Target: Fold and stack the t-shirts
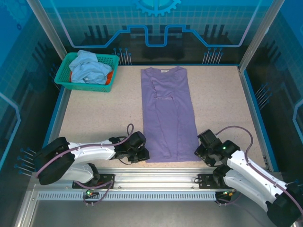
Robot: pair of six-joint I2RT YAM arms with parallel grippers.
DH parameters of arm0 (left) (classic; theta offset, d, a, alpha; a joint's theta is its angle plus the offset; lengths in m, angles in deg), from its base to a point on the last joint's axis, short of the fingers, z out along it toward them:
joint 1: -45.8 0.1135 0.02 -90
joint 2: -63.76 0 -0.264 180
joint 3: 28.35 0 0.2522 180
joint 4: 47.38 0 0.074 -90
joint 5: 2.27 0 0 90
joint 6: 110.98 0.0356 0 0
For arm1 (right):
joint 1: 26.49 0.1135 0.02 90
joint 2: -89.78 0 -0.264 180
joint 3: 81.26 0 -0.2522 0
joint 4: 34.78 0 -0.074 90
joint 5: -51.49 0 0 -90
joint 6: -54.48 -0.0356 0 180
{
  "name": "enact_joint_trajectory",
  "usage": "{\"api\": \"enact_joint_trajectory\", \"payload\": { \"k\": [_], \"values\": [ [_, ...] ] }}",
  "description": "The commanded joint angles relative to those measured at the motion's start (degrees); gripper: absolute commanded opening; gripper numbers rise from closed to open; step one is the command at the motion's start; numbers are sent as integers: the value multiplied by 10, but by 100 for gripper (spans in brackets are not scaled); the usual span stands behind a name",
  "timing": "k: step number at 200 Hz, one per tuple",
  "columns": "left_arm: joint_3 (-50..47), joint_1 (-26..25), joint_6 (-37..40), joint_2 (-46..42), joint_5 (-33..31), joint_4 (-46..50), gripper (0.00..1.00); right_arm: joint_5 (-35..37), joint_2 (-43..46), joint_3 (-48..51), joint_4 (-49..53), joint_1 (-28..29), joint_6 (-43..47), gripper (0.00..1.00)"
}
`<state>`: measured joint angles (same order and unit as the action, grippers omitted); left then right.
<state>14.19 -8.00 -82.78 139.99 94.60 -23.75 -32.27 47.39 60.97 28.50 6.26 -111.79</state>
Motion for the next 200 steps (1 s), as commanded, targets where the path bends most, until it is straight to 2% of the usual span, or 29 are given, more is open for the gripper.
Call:
{"api": "enact_joint_trajectory", "payload": {
  "k": [1,82,119,169,186,200],
  "values": [
    [-1,0,9,-6,-21,15,24,14,-8,9,10,8,-10,33],
    [1,0,-5,13,6,-25,23,-5,-86,33,-68,7,0,32],
    [1,0,-5,19,7,-27,18,-4,-101,27,-69,7,0,30],
    [3,10,6,11,-8,-7,0,-7,-99,27,-64,12,-6,14],
    [3,22,17,1,-8,9,0,-8,-98,24,-63,16,-7,11],
    [0,37,28,-12,-6,26,0,-10,-99,23,-64,27,-13,5]
  ]
}}
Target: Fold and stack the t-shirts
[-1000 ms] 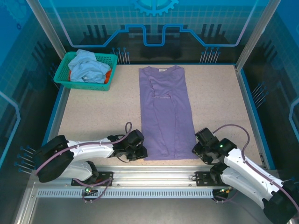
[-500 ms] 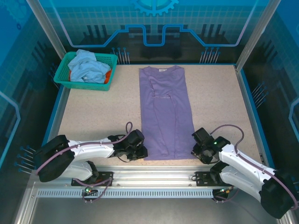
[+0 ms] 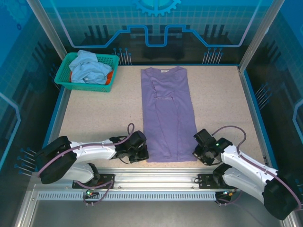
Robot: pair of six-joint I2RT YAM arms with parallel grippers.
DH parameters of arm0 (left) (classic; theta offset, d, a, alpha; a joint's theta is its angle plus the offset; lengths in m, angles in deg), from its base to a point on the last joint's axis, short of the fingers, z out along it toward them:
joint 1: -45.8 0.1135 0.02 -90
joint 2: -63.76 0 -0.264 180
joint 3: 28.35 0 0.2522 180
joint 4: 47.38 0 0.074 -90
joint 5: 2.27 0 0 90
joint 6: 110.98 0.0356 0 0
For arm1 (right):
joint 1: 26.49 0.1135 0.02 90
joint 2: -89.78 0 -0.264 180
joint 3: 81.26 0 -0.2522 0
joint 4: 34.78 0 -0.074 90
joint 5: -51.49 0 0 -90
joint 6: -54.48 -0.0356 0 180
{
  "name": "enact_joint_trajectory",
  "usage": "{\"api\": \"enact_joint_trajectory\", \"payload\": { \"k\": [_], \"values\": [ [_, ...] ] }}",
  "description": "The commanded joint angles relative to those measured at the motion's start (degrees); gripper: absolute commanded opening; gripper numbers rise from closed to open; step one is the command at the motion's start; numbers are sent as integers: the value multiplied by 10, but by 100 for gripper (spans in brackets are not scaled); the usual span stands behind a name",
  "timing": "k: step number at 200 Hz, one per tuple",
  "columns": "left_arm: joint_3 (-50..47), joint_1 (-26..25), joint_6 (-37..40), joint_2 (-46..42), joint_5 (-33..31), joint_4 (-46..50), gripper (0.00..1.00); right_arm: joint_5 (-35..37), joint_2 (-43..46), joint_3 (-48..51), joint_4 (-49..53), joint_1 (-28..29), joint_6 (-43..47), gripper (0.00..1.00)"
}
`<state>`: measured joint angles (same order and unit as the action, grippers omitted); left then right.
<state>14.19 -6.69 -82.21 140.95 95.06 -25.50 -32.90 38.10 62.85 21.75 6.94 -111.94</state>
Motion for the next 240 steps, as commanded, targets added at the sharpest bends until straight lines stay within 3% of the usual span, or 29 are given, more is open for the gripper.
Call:
{"api": "enact_joint_trajectory", "payload": {
  "k": [1,11,106,158,203,240],
  "values": [
    [-1,25,24,-23,-10,44,0,-3,-6,4,2,21,-13,4],
    [-4,35,31,-36,-8,55,0,-2,-9,2,-2,33,-19,0],
    [-99,56,35,-175,15,135,0,40,-86,-29,-24,210,-124,0],
    [-120,59,23,-232,2,151,0,64,-93,-57,0,250,-136,0],
    [-69,73,37,-226,-2,157,0,86,-74,-101,30,248,-113,0],
    [26,156,96,-176,24,164,0,73,-64,-162,44,146,-20,0]
  ]
}}
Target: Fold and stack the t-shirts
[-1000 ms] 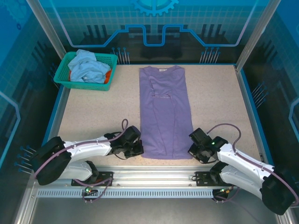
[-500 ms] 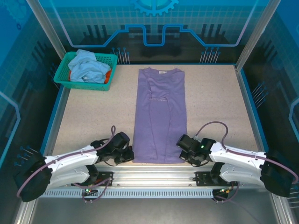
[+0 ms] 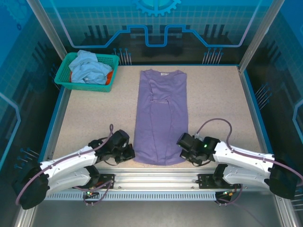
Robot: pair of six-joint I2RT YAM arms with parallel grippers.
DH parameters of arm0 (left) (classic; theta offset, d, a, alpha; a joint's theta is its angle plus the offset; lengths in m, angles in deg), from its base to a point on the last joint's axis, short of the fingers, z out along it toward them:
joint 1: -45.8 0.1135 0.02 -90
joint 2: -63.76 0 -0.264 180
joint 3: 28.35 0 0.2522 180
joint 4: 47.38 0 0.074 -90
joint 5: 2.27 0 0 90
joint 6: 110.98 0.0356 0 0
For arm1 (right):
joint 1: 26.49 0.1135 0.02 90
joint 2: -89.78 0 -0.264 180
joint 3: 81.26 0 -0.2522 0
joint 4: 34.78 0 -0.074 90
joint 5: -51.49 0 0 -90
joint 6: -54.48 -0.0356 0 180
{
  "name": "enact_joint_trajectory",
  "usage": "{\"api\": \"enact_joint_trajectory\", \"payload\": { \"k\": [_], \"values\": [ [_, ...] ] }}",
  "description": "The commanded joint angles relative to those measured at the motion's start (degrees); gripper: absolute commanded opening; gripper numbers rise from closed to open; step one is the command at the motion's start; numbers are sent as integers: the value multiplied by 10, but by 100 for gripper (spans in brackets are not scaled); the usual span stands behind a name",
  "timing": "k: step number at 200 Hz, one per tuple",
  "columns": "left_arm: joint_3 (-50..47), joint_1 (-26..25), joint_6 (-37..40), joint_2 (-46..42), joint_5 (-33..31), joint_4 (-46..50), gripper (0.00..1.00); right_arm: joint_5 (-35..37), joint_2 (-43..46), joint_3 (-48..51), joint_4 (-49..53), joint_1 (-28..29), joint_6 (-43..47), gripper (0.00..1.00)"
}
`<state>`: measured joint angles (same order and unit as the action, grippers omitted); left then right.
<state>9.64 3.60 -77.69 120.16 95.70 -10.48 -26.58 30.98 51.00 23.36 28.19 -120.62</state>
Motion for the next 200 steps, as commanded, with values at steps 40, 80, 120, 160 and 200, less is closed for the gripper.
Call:
{"api": "enact_joint_trajectory", "payload": {
  "k": [40,80,120,160,200],
  "values": [
    [204,151,116,152,57,18,0,-52,-79,-145,5,-213,190,0],
    [350,203,144,317,96,15,0,-108,-247,-289,-6,-303,263,0],
    [468,240,156,444,99,33,0,-139,-389,-404,-2,-354,290,0],
    [546,268,159,522,102,48,0,-193,-487,-477,-6,-397,298,0],
    [602,283,161,573,112,60,0,-224,-550,-533,3,-423,305,0]
  ]
}}
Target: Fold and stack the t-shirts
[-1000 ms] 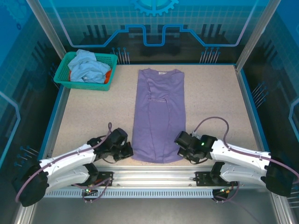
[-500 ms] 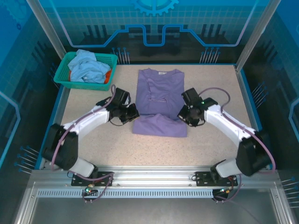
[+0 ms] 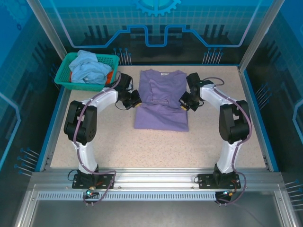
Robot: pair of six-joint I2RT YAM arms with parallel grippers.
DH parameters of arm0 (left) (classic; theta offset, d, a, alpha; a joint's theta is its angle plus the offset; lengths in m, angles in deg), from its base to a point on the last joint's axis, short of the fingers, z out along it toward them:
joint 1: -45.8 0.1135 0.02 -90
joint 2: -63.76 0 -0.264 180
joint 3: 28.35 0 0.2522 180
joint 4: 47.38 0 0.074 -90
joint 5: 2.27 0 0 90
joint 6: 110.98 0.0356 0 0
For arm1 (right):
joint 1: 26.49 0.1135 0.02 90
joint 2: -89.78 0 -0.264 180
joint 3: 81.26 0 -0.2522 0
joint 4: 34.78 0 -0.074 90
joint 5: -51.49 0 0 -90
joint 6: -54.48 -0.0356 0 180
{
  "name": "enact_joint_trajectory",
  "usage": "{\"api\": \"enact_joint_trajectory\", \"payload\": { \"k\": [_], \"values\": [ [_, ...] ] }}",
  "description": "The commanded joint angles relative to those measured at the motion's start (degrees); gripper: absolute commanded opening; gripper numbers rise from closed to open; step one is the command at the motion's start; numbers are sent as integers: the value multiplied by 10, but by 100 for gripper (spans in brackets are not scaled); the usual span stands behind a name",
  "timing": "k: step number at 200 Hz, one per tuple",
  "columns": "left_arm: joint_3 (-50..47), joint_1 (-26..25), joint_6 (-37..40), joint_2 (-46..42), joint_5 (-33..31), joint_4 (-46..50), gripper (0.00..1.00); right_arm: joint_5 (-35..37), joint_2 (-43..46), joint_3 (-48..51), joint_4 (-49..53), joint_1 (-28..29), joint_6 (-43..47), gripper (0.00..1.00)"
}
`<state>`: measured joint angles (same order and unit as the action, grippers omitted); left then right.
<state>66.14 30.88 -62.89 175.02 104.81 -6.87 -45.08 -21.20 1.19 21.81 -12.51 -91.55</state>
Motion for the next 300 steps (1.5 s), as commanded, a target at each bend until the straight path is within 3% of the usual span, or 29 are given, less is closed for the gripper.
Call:
{"api": "enact_joint_trajectory", "payload": {
  "k": [1,39,72,133,171,181,193,199,208,216,235,244,268,300],
  "values": [
    [37,10,14,26,21,24,0,-41,-29,-36,18,-16,14,0],
    [66,12,18,58,29,29,4,-62,-57,-49,14,-34,8,0],
    [80,12,24,67,36,30,7,-55,-22,-13,-9,-49,-3,0],
    [91,22,27,76,36,37,4,-62,-24,-5,-22,-70,-12,0],
    [90,37,18,91,26,37,4,-71,-64,-53,8,-75,-1,1],
    [104,38,21,102,25,46,6,-71,-66,-55,4,-80,-5,5],
    [127,39,29,114,22,67,10,-77,-73,-65,6,-85,-6,23],
    [138,40,34,118,21,78,19,-80,-79,-75,13,-87,-2,32],
    [151,41,39,119,15,93,40,-83,-86,-90,26,-90,3,42],
    [157,42,42,114,9,99,44,-84,-87,-103,37,-95,10,52],
    [158,45,42,87,-2,106,56,-84,-65,-101,39,-112,14,59],
    [154,46,43,68,-15,108,63,-84,-47,-91,37,-120,16,59],
    [114,44,36,2,-33,92,65,-93,30,-30,2,-120,22,56],
    [-24,-7,13,-127,-42,21,49,-131,157,128,-83,-62,49,40]
  ]
}}
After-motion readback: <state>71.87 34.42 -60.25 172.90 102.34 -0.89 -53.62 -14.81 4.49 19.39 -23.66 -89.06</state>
